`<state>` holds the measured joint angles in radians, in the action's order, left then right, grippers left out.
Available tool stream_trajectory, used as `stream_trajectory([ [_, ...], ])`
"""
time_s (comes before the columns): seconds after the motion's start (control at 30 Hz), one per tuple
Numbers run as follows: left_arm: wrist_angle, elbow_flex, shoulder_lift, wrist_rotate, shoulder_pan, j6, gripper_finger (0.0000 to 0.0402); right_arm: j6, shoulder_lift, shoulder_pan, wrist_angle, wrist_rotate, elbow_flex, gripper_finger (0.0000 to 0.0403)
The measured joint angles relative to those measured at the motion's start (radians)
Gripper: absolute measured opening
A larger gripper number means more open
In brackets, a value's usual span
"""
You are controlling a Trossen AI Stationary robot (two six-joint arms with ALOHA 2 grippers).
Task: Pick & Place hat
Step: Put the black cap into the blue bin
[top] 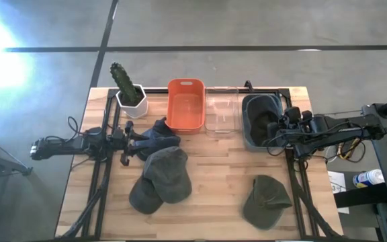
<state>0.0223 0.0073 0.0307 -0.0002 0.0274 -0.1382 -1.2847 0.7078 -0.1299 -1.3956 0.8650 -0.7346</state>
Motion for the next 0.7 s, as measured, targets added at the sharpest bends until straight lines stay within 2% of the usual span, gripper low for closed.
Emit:
stream_trajectory([
  [0.23,0.0,0.0,0.0,0.0,0.0,0.0,0.0174,-0.025,0.0,0.0,0.017,-0.033,0.027,0.0027],
  [0.43,0.0,0.0,0.0,0.0,0.0,0.0,0.0174,-0.024,0.01,0.0,0.058,-0.036,0.04,0.0045],
  [0.53,0.0,0.0,0.0,0.0,0.0,0.0,0.0174,0.003,0.016,0.0,0.093,-0.04,0.04,0.0069],
  [0.7,0.0,0.0,0.0,0.0,0.0,0.0,0.0174,0.044,0.016,-0.001,0.117,-0.055,0.04,0.0138],
])
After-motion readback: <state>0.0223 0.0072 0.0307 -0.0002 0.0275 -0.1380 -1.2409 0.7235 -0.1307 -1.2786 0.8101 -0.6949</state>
